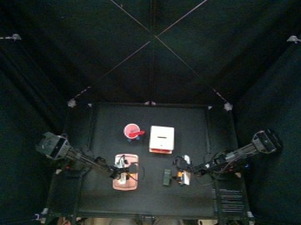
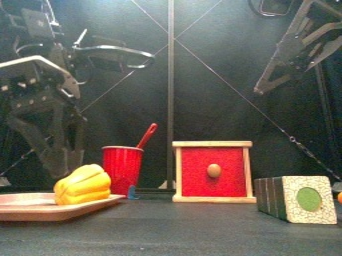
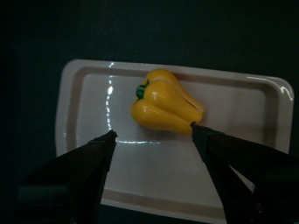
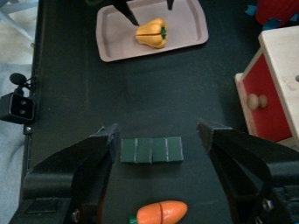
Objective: Grab squash
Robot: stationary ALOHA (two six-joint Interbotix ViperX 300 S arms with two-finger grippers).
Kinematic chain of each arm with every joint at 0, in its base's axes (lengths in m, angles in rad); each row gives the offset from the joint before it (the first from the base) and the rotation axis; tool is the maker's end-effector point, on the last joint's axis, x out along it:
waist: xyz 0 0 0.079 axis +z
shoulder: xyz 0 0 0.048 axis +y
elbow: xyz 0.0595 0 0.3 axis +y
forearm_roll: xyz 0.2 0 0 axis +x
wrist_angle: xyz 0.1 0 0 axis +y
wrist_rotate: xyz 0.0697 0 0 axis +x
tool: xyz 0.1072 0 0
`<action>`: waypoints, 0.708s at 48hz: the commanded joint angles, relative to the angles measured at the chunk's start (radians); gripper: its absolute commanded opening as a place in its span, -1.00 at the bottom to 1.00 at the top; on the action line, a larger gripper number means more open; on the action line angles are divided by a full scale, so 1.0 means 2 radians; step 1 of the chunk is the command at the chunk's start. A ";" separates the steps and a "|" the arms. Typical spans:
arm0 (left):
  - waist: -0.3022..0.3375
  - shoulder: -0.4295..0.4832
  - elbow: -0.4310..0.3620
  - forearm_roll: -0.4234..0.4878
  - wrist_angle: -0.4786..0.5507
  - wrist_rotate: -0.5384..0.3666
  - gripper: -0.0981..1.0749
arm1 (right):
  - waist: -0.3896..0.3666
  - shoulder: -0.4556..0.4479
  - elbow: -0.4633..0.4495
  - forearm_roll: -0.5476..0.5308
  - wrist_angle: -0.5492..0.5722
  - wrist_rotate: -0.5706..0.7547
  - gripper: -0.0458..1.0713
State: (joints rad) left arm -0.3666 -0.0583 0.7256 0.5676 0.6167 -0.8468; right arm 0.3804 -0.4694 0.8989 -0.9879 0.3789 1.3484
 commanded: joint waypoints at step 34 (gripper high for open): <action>-0.029 0.017 -0.054 0.080 0.028 0.088 0.88 | -0.001 -0.002 -0.005 -0.001 -0.002 0.001 0.86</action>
State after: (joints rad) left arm -0.4249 -0.0430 0.6535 0.7118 0.6489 -0.6750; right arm 0.3804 -0.4679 0.8989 -0.9894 0.3789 1.3484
